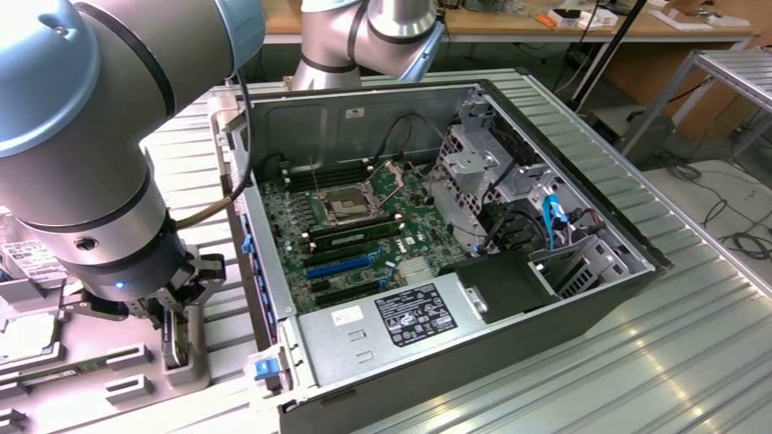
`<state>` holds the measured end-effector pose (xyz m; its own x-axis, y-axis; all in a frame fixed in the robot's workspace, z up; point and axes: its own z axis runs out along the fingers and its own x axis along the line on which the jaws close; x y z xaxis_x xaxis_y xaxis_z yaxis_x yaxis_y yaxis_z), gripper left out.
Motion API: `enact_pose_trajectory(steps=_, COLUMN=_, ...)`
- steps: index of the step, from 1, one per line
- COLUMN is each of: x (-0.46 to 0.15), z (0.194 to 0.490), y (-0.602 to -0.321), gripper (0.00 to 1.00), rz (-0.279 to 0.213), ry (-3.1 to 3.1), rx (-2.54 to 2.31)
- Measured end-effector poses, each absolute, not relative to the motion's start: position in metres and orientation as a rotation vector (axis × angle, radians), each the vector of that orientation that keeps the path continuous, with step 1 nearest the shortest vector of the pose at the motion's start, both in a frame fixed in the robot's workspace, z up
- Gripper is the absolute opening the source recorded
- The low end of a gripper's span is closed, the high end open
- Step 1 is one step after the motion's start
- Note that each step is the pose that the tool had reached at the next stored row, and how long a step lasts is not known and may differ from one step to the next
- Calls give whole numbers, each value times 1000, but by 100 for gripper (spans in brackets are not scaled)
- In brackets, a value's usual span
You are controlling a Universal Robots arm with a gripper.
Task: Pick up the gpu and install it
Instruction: 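Pick up the gpu and move the gpu toward the slot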
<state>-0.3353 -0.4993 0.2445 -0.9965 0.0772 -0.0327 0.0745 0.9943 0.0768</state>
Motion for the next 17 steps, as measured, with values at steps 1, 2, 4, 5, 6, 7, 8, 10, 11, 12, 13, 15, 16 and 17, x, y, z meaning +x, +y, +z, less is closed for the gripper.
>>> enact_pose_trajectory(steps=1, x=-335, z=244, y=-499, gripper=27, rz=117, ry=3102, rx=118)
enact_pose_trajectory(steps=2, x=-335, z=245, y=-499, gripper=27, rz=118, ry=3101, rx=118)
enact_pose_trajectory(steps=4, x=-335, z=245, y=-499, gripper=27, rz=118, ry=3101, rx=118)
enact_pose_trajectory(steps=5, x=-335, z=246, y=-499, gripper=27, rz=117, ry=3102, rx=118)
enact_pose_trajectory(steps=6, x=-335, z=247, y=-499, gripper=27, rz=117, ry=3103, rx=118)
enact_pose_trajectory(steps=7, x=-335, z=248, y=-499, gripper=27, rz=117, ry=3104, rx=118)
enact_pose_trajectory(steps=8, x=-335, z=249, y=-499, gripper=27, rz=117, ry=3105, rx=118)
enact_pose_trajectory(steps=10, x=-335, z=252, y=-499, gripper=27, rz=117, ry=3107, rx=119)
enact_pose_trajectory(steps=11, x=-335, z=255, y=-499, gripper=27, rz=117, ry=3109, rx=119)
enact_pose_trajectory(steps=12, x=-335, z=257, y=-499, gripper=27, rz=117, ry=3110, rx=119)
enact_pose_trajectory(steps=13, x=-335, z=258, y=-499, gripper=27, rz=117, ry=3111, rx=119)
enact_pose_trajectory(steps=15, x=-335, z=260, y=-499, gripper=27, rz=117, ry=3111, rx=119)
enact_pose_trajectory(steps=16, x=-335, z=262, y=-499, gripper=27, rz=117, ry=3112, rx=119)
enact_pose_trajectory(steps=17, x=-335, z=263, y=-499, gripper=27, rz=117, ry=3112, rx=119)
